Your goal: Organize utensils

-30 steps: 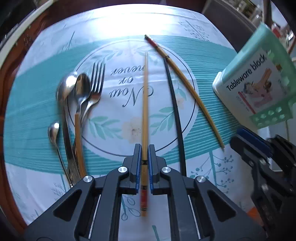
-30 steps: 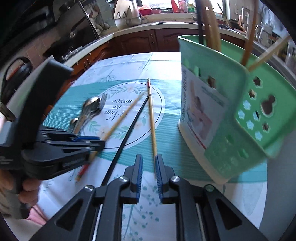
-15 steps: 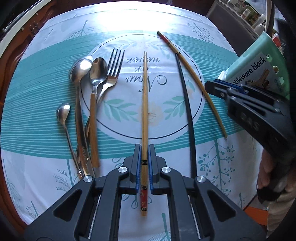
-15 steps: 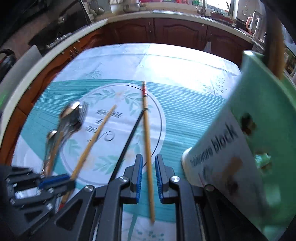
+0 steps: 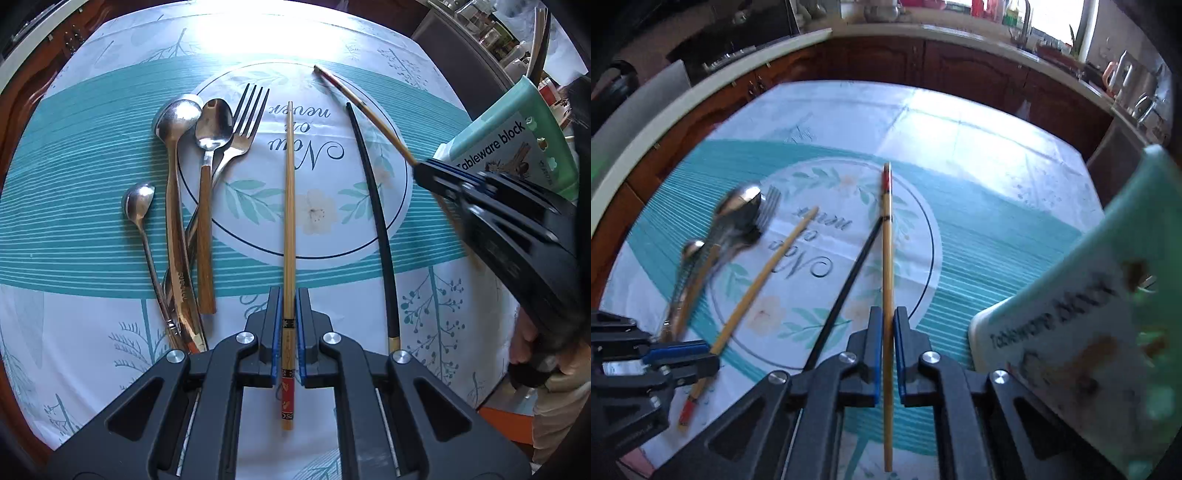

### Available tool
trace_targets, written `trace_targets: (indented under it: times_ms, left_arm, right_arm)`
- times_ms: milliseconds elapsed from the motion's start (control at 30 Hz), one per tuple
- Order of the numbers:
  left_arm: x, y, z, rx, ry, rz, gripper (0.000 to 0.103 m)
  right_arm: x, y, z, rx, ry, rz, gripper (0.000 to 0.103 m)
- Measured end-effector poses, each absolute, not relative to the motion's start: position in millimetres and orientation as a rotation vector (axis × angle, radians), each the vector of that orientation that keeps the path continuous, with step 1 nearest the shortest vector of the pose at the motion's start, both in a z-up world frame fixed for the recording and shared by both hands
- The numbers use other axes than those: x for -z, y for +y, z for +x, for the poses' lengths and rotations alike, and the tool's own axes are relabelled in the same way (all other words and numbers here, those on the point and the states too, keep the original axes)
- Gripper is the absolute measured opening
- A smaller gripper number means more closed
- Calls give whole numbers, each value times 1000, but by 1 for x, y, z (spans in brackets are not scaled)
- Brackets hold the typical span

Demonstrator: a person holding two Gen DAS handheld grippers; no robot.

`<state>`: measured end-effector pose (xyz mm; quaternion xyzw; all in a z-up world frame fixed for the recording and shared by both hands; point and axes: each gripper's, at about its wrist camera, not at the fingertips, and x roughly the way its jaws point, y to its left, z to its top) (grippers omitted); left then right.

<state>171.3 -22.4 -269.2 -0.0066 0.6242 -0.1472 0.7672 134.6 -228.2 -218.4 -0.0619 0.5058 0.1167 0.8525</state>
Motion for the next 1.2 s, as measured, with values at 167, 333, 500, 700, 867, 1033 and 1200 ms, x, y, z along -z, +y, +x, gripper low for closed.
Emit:
trace_targets:
  times_ms: [167,333,500,700,867,1033,1200]
  left_arm:
    - [266,-15,165,325,1354,-27,5]
    - [261,-7,157,325,1356,-37,5]
    - [257,-3,150,318,1359,-22,5]
    - [255,1,140,320,1357,-17,5]
    - [252,3,136,323,1356,-18,5]
    - [251,4,137,330,1356,-26,5]
    - [250,7,137,343,1355,-33,5]
  right_arm:
    - [197,-224,100,-374,1039,-220,6]
    - [195,-218,67,-525,1046,-386,6]
    - [206,-218,49,-573,1073,-526,6]
    - [215,-229,57,-391,1071,-623,7]
    - [200,-243,67,-335,1125,-435,9]
    - [187,-260,83,-294,1233,-61,9]
    - [178,-258,97,-194,1217,44,9]
